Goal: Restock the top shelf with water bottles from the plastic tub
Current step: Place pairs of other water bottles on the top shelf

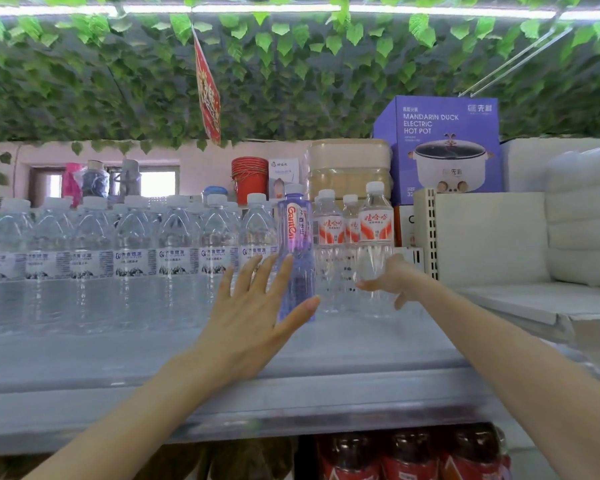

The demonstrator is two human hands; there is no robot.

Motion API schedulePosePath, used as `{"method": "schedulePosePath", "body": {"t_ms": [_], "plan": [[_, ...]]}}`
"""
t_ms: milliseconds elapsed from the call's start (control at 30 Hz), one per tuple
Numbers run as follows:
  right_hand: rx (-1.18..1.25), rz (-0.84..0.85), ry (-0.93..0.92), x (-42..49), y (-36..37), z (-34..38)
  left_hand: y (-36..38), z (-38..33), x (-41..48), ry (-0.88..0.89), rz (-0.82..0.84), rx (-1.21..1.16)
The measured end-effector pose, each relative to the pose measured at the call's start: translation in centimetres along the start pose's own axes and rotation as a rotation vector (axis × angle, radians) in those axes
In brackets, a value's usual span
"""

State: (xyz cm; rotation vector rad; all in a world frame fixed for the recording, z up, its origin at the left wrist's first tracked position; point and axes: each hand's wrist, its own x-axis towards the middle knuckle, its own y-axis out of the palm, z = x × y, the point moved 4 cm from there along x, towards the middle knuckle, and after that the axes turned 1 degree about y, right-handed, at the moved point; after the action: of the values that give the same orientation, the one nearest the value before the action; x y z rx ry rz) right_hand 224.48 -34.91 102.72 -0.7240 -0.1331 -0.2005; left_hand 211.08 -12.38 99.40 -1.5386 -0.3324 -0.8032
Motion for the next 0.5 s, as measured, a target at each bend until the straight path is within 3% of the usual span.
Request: {"method": "schedulePosePath", "body": {"t_ms": [133, 300, 500], "plan": [[-0.107, 0.117, 0.037, 0.1, 0.2, -0.1, 0.0, -0.1, 0.0, 0.012, 0.026, 0.000], [-0.278, 0.100, 0.038, 0.9, 0.4, 0.2, 0.3, -0.2, 0.2, 0.030, 0.059, -0.003], [-0.310, 0.017, -0.047, 2.1, 1.0, 1.0, 0.6, -0.1, 0.2, 0.016, 0.131, -0.032]]}}
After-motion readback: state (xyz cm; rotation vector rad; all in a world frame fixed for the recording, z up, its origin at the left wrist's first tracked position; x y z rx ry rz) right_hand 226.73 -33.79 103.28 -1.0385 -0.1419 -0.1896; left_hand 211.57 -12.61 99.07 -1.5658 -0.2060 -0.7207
